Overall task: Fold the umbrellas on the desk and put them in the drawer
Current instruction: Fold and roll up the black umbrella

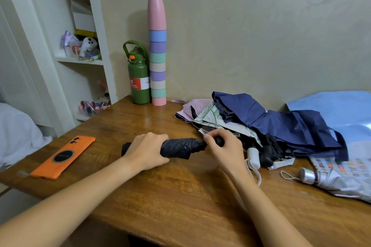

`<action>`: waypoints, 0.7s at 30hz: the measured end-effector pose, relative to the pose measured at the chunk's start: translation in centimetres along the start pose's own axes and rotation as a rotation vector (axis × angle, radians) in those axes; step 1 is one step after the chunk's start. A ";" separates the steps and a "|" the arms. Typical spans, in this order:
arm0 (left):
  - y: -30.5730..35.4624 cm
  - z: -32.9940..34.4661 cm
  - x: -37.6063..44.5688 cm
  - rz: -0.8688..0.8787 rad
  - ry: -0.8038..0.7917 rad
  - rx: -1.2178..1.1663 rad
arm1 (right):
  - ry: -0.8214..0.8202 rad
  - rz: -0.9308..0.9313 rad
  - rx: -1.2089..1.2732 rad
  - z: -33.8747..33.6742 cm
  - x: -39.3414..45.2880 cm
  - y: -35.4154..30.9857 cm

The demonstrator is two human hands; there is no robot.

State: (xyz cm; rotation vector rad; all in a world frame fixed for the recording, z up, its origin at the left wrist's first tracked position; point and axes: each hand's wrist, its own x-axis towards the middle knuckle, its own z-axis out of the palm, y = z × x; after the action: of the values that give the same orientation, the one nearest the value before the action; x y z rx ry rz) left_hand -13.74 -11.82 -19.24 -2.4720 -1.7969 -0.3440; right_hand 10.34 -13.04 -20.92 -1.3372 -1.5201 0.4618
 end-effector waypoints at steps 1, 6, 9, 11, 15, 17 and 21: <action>-0.2 0.4 0.0 -0.010 0.001 -0.006 | -0.016 0.004 0.002 0.3 -0.1 0.2; -0.4 1.4 0.2 -0.016 0.006 -0.037 | -0.132 -0.011 -0.003 0.4 -0.1 0.4; -0.7 1.4 0.6 -0.010 -0.049 -0.049 | -0.186 0.034 0.056 0.0 0.1 0.9; -0.3 1.0 1.0 0.036 -0.096 -0.054 | -0.166 0.042 0.092 0.2 0.1 1.0; 2.7 0.3 1.8 0.157 -0.132 -0.144 | -0.119 -0.014 0.133 1.0 -0.2 0.6; 4.3 0.9 2.1 0.148 -0.061 -0.122 | -0.100 -0.033 0.130 1.2 -0.5 0.5; 5.8 2.5 2.0 0.052 0.089 0.012 | -0.093 0.014 0.091 1.3 -0.5 1.1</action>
State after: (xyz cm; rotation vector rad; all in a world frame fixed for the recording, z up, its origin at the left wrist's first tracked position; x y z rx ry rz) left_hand -7.30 -11.37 -20.78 -2.4485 -1.6927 -0.4311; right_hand 9.75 -12.76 -22.55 -1.2717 -1.5478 0.6030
